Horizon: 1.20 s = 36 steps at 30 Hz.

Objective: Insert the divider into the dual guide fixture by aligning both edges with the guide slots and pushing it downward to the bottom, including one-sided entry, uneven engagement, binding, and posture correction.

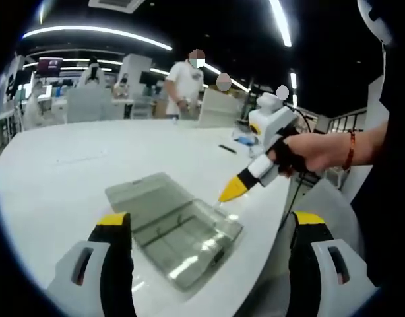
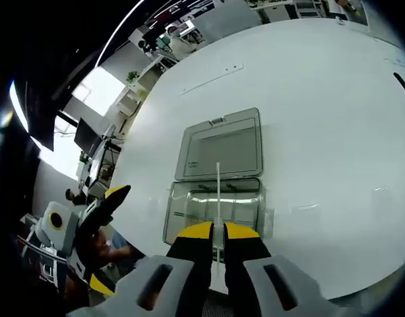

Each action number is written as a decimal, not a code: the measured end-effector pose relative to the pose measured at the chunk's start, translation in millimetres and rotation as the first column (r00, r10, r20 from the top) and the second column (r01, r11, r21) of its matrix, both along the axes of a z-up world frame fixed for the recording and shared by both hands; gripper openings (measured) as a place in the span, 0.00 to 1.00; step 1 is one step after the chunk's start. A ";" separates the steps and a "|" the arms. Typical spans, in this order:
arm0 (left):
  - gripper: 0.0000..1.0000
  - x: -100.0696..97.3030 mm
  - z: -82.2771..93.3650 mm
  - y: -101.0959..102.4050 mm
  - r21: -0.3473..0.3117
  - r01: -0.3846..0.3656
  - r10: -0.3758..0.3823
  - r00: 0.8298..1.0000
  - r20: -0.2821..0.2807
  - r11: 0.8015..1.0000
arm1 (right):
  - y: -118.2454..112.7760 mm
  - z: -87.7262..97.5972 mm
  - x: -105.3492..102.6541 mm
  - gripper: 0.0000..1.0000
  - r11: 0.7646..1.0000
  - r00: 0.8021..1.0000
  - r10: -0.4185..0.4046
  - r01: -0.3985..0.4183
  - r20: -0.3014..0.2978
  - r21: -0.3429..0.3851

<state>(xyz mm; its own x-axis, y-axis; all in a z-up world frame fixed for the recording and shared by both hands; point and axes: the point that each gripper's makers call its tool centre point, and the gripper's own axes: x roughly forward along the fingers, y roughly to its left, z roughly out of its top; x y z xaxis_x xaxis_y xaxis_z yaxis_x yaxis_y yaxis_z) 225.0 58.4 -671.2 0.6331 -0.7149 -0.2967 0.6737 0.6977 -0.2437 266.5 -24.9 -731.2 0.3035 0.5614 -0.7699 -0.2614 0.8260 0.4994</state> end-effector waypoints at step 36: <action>0.96 -2.0 0.3 0.4 -0.018 0.002 -0.003 1.000 -0.019 1.000 | 10.4 -13.2 2.0 0.00 0.993 0.998 0.050 -0.055 -0.045 -0.108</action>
